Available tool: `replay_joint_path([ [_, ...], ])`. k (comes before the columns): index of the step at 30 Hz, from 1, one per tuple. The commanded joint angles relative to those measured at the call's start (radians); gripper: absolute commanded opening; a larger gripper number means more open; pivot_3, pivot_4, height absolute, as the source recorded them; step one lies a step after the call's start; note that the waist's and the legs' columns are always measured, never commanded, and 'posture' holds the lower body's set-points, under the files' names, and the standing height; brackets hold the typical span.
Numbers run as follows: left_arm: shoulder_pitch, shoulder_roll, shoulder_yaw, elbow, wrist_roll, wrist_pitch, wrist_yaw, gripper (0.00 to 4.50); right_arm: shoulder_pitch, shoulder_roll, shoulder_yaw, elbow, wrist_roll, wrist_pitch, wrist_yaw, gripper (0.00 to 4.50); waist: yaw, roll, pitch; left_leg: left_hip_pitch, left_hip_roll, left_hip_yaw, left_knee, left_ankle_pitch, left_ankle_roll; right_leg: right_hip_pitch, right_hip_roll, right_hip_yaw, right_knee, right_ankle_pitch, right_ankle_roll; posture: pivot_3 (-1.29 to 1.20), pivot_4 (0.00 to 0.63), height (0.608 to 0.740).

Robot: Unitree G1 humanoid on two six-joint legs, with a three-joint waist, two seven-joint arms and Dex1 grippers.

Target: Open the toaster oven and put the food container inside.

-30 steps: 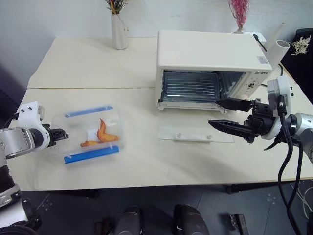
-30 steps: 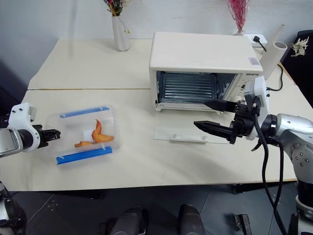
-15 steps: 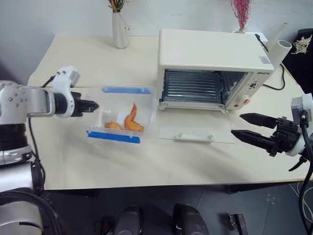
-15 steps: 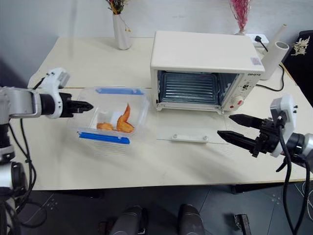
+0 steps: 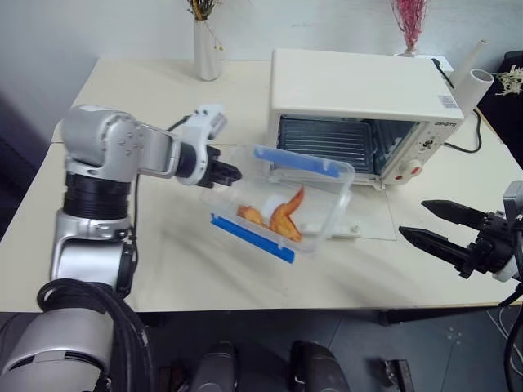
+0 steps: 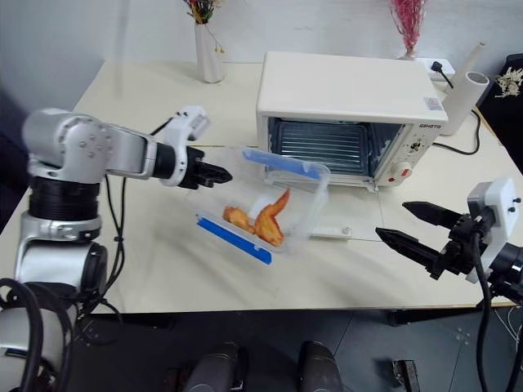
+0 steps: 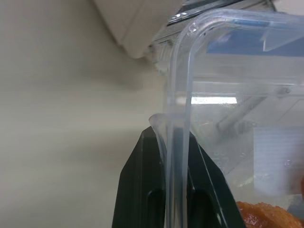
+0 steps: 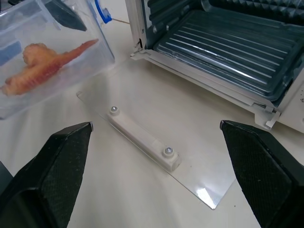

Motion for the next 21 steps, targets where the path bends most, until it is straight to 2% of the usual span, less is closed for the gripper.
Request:
replay_joint_path([
  [1,-0.060,-0.052,-0.039,0.025,0.046,-0.072,-0.035,0.00,0.027,0.016,-0.059,-0.051,0.030,-0.013,-0.028,4.50,0.000,0.000,0.000,0.000,0.000,0.000,0.000,0.000,0.000,0.000,0.000,0.000,0.000,0.000,0.000,0.00,0.150,0.740],
  [7,-0.116,-0.155,-0.094,0.188,0.151,-0.197,-0.051,0.00,0.072,0.031,-0.086,-0.075,0.044,-0.022,-0.053,4.50,-0.003,0.000,0.000,0.000,0.000,0.000,0.000,0.000,0.000,0.000,0.000,0.000,0.000,0.000,0.000,0.00,0.150,0.740],
  [12,-0.148,-0.255,-0.073,0.321,0.235,-0.254,-0.008,0.00,0.089,0.043,-0.087,-0.083,0.045,-0.036,-0.069,4.50,-0.001,0.000,0.000,0.000,0.000,0.000,0.000,0.000,0.000,0.000,0.000,0.000,0.000,0.000,0.000,0.00,0.150,0.740],
  [18,-0.138,-0.357,-0.019,0.378,0.321,-0.297,0.100,0.00,0.090,0.038,-0.085,-0.061,0.035,-0.059,-0.069,4.50,0.028,0.000,0.000,0.000,-0.002,-0.001,0.001,0.002,0.003,0.003,-0.002,0.000,-0.002,0.001,0.002,0.00,0.150,0.740],
  [21,-0.138,-0.380,0.012,0.388,0.347,-0.308,0.127,0.90,0.087,0.033,-0.081,-0.054,0.034,-0.066,-0.069,4.50,0.036,0.000,0.000,0.001,-0.003,-0.001,0.001,0.002,0.004,0.004,-0.002,0.000,-0.004,0.002,0.003,0.00,0.150,0.740],
])
